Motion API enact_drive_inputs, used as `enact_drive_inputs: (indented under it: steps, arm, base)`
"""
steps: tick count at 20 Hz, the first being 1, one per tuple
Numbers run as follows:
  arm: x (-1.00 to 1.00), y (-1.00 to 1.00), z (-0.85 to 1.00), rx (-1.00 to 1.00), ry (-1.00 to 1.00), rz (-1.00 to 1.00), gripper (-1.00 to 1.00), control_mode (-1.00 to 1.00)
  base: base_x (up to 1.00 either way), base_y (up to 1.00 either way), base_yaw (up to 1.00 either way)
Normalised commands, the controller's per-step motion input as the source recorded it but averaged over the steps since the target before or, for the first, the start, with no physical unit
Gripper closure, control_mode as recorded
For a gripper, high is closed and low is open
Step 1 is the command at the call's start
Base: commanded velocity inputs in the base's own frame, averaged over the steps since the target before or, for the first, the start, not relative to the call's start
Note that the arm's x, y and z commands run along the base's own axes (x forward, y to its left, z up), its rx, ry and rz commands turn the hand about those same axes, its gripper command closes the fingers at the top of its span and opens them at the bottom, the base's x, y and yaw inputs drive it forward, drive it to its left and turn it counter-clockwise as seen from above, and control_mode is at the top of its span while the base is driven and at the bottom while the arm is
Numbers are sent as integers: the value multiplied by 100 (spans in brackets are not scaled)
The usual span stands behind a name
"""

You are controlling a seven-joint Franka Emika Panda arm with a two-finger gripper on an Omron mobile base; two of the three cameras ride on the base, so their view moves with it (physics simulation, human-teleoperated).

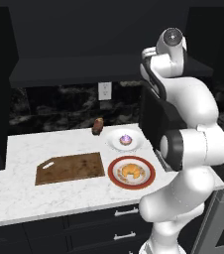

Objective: From the different types of pastries on the counter, select a croissant and place it on the cutting board. Then retrieve a jar of jam from the cabinet and place it alongside the croissant on the cutting board.

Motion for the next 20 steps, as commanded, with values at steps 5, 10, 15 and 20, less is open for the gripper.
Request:
enact_drive_inputs:
  steps: [5,10,15,20]
  arm:
    - [-30,0,25,-3,-13,0,100,-100]
    - [-41,9,1,0,-1,0,100,-100]
    - [-37,11,11,0,0,0,100,-100]
    - [-47,13,8,-2,-5,0,100,-100]
  base:
    - [0,0,0]
    - [0,0,0]
    - [0,0,0]
    - [0,0,0]
